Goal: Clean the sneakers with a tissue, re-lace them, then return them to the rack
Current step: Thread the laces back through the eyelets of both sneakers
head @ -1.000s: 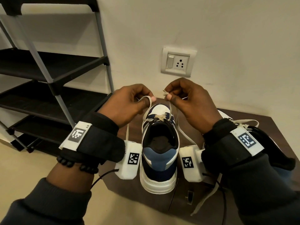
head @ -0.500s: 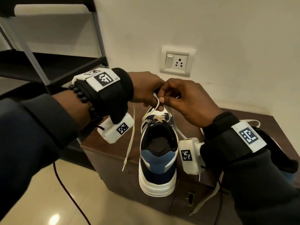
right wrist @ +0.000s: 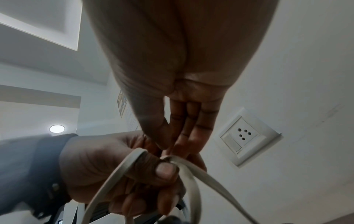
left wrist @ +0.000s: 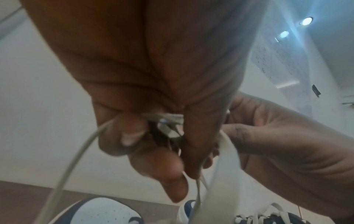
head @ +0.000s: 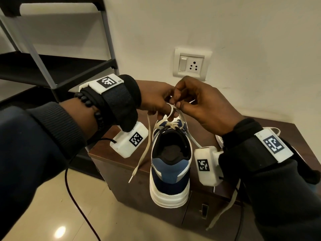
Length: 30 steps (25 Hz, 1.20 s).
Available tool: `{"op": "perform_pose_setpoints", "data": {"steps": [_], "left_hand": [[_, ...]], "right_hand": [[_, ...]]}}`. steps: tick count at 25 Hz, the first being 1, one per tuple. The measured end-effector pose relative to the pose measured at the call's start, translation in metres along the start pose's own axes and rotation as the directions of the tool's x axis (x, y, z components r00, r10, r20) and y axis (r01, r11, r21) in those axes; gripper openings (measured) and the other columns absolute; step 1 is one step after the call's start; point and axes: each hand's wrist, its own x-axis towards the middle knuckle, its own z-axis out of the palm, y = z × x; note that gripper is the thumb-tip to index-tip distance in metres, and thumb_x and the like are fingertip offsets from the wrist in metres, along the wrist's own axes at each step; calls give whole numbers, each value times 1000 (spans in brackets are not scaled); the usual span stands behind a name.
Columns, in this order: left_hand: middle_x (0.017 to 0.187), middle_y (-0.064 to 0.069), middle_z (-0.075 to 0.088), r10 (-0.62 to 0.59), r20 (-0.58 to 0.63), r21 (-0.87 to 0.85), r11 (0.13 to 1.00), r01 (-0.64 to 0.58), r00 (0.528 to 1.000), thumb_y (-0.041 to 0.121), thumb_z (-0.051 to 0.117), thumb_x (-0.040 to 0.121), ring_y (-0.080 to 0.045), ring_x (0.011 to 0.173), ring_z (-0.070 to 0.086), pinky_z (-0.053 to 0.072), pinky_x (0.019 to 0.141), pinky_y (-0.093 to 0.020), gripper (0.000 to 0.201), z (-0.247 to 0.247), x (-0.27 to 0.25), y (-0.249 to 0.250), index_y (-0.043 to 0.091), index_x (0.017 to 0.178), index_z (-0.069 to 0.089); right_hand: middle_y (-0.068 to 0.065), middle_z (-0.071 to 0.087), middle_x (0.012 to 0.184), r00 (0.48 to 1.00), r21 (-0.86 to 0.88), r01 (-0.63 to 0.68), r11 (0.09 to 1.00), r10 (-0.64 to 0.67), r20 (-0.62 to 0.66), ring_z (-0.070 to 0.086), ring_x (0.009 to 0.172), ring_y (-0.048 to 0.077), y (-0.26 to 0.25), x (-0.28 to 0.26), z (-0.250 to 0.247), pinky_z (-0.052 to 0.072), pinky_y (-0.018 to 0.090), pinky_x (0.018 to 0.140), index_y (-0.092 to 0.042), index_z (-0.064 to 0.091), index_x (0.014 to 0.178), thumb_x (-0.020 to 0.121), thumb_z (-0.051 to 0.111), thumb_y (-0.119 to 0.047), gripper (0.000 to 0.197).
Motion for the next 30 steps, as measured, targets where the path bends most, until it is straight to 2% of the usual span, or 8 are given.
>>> {"op": "perform_pose_setpoints", "data": {"steps": [7, 11, 15, 18, 20, 23, 26, 30], "left_hand": [[66, 1, 55, -59, -16, 4, 998, 59, 998, -8, 53, 87, -12, 50, 46, 41, 43, -14, 26, -1, -2, -2, 18, 83, 53], [64, 7, 60, -67, -21, -70, 995, 65, 998, -4, 52, 91, -10, 51, 45, 41, 45, -15, 29, 3, -5, -5, 24, 87, 55], [67, 10, 62, -55, 12, -108, 993, 56, 998, 2, 48, 94, -1, 53, 52, 43, 50, -15, 25, 5, -9, -3, 26, 90, 53], [75, 1, 51, -95, -1, -87, 992, 95, 995, 5, 45, 96, -6, 60, 47, 42, 54, -16, 10, 9, -9, -1, 15, 97, 46], [77, -2, 46, -112, -27, -98, 989, 109, 993, 7, 46, 95, -9, 63, 42, 41, 54, -16, 7, 11, -10, -3, 11, 96, 41], [84, -3, 42, -110, -37, -185, 977, 102, 993, 21, 48, 95, -13, 72, 40, 42, 63, -23, 12, 14, -14, -5, 11, 96, 41], [82, -4, 41, -146, -35, -232, 963, 134, 989, 33, 40, 98, -13, 72, 41, 45, 65, -21, 17, 15, -19, -7, 17, 92, 43], [82, 1, 49, -123, -12, 20, 992, 123, 992, 42, 34, 97, -10, 72, 47, 48, 67, -22, 35, 10, -21, -11, 16, 108, 54]], "right_hand": [[-3, 48, 101, 972, -46, 117, 992, -105, 212, 51, 99, 15, -6, -3, -1, 50, 36, 82, -32, 68, 97, 83, 68, -16, 21], [-5, 46, 100, 970, -207, 161, 965, -117, 211, 47, 94, 12, -3, -4, -1, 46, 25, 80, -39, 69, 102, 83, 69, -21, 26], [-4, 47, 96, 985, -297, 139, 945, -100, 141, 48, 88, 11, 1, -3, 4, 44, 22, 72, -27, 69, 91, 82, 70, -19, 12], [-5, 57, 94, 994, -201, 68, 977, -48, 101, 56, 84, 8, 3, -3, -1, 44, 20, 71, -22, 66, 90, 83, 69, -19, 8], [-7, 63, 90, 993, -162, 26, 986, -7, 115, 59, 82, 8, 3, -4, -5, 49, 27, 73, -21, 64, 91, 85, 67, -26, 8], [-6, 67, 81, 997, -107, -24, 994, 32, 76, 64, 77, 8, 6, -5, -8, 52, 36, 76, -20, 63, 90, 88, 63, -32, 12], [-5, 69, 79, 1000, -10, -27, 1000, 28, 8, 67, 75, 8, 5, -4, -12, 55, 35, 74, -17, 63, 90, 88, 64, -31, 15], [0, 68, 80, 997, 120, -27, 992, 18, 74, 67, 75, 14, -6, -4, -9, 55, 35, 73, -11, 61, 93, 87, 65, -26, 17]]}}
